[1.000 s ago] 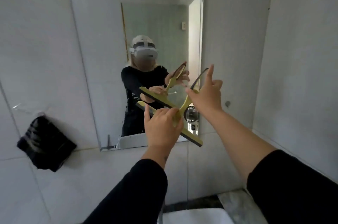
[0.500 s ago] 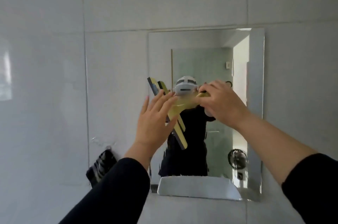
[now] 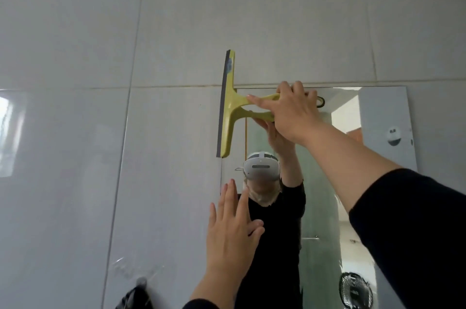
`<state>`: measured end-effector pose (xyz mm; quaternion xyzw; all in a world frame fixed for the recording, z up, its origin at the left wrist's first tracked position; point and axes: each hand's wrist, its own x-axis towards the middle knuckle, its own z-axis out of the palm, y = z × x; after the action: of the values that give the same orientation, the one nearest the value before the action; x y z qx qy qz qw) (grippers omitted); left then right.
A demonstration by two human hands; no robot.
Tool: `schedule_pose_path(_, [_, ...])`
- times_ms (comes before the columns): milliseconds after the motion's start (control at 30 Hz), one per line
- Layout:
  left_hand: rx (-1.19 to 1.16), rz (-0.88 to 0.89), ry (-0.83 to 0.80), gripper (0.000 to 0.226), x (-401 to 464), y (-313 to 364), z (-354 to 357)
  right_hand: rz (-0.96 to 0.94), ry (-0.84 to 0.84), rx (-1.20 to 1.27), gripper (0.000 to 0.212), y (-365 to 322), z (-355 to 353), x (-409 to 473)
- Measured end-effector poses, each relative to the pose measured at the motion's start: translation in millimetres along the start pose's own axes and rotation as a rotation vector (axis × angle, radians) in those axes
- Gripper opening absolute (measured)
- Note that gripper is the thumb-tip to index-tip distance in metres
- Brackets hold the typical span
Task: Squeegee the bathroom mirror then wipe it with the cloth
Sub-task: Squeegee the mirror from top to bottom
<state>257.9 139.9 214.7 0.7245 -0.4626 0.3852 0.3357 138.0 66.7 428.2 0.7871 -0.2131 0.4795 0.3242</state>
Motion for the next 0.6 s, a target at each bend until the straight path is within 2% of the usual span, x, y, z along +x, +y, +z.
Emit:
schedule_pose_path(267, [-0.015, -0.052, -0.058, 0.097, 8.3, 8.3, 16.1, 0.04, -0.088, -0.044, 0.055, 7.2, -0.3, 26.7])
schedule_pose_path(600, [-0.005, -0.083, -0.129, 0.096, 9.2, 16.9, 2.0, 0.033, -0.113, -0.082, 0.055, 27.7, -4.0, 5.8])
